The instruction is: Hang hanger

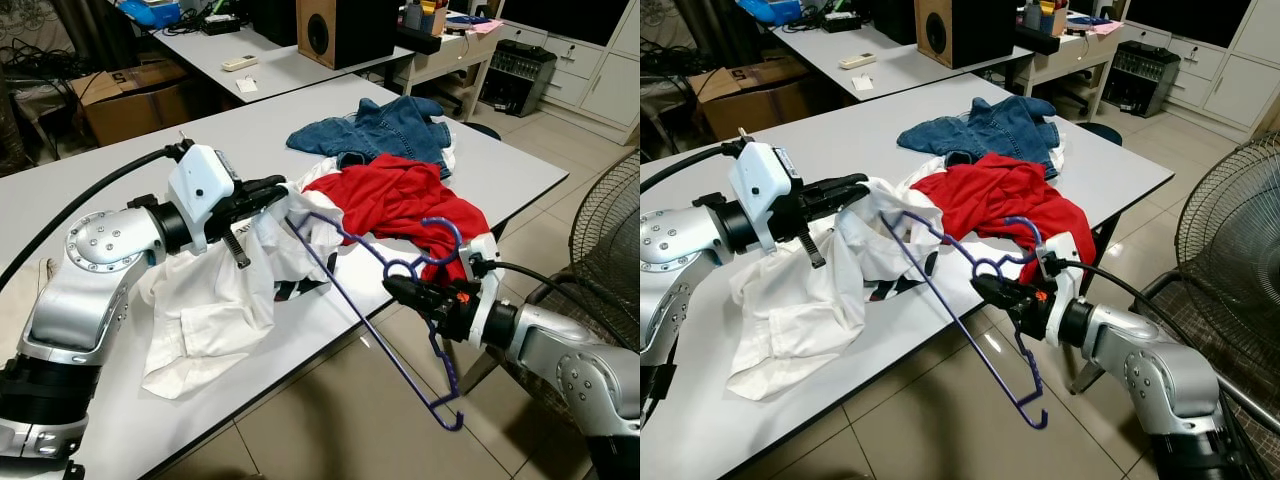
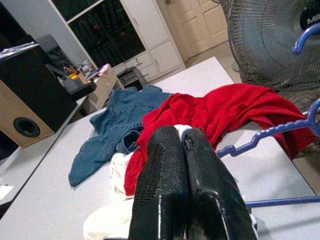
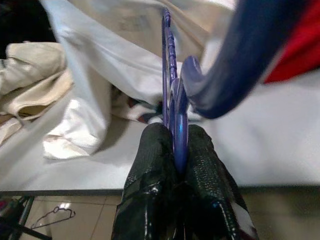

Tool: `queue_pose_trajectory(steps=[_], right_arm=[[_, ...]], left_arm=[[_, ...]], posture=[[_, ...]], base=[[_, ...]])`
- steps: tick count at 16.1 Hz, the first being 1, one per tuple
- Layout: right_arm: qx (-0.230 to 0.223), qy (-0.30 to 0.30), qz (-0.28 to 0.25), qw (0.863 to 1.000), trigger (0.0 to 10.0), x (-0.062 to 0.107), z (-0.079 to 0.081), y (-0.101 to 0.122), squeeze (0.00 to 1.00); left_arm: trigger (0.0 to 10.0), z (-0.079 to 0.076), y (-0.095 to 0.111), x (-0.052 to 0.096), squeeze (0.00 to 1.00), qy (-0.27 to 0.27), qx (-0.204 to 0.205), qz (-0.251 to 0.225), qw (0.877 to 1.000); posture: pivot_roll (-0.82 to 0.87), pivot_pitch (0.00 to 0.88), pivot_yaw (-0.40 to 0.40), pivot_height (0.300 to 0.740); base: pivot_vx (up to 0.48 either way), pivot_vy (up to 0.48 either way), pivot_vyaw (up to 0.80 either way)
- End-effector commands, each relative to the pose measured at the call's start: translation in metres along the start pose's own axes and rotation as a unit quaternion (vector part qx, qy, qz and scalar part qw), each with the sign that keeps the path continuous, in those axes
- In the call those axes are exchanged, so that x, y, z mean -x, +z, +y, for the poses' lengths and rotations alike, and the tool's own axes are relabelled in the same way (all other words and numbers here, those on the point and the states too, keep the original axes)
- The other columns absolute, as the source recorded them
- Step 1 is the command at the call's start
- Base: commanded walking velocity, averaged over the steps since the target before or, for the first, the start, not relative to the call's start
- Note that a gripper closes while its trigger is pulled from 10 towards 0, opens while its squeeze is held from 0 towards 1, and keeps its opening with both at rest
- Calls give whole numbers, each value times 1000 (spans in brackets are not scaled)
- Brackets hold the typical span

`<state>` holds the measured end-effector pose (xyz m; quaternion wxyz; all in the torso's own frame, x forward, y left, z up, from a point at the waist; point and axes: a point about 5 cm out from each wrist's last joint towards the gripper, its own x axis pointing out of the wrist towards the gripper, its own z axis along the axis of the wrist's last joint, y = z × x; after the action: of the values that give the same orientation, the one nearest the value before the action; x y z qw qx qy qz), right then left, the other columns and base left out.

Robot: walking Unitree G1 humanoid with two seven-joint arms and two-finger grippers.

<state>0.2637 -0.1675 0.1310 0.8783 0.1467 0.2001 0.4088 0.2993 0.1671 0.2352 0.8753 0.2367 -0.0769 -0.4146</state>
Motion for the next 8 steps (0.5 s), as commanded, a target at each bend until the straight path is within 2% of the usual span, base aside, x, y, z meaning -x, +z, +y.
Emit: queue_pose_trajectory(steps=[1, 2, 3, 4, 5, 8], right_arm=[[-10, -12, -16, 1000, 10000, 2, -3, 8, 0], [-17, -12, -25, 999, 10000, 3, -3, 10, 0], [-63, -31, -65, 995, 10000, 5, -9, 15, 0], [-75, -38, -72, 994, 10000, 5, -11, 16, 0], [-114, -53, -92, 988, 10000, 4, -18, 16, 0], [-148, -40, -108, 982, 10000, 0, -17, 17, 0]], left_arm=[[0, 8, 7, 4, 0, 7, -23, -1, 1000], [0, 9, 6, 5, 0, 10, -24, 0, 1000], [0, 9, 4, 9, 0, 6, -24, 8, 1000], [0, 9, 4, 10, 0, 5, -23, 9, 1000], [0, 4, 1, 13, 0, -20, -16, 21, 999], [0, -4, -2, 13, 0, -52, -5, 27, 998]], posture=[[-23, 0, 20, 740], [-24, 0, 19, 740], [-24, 0, 19, 740], [-24, 0, 19, 740], [-27, 0, 25, 740], [-27, 0, 27, 740]], base=[[0, 0, 0], [0, 0, 0], [0, 0, 0], [0, 0, 0], [0, 0, 0], [0, 0, 0]])
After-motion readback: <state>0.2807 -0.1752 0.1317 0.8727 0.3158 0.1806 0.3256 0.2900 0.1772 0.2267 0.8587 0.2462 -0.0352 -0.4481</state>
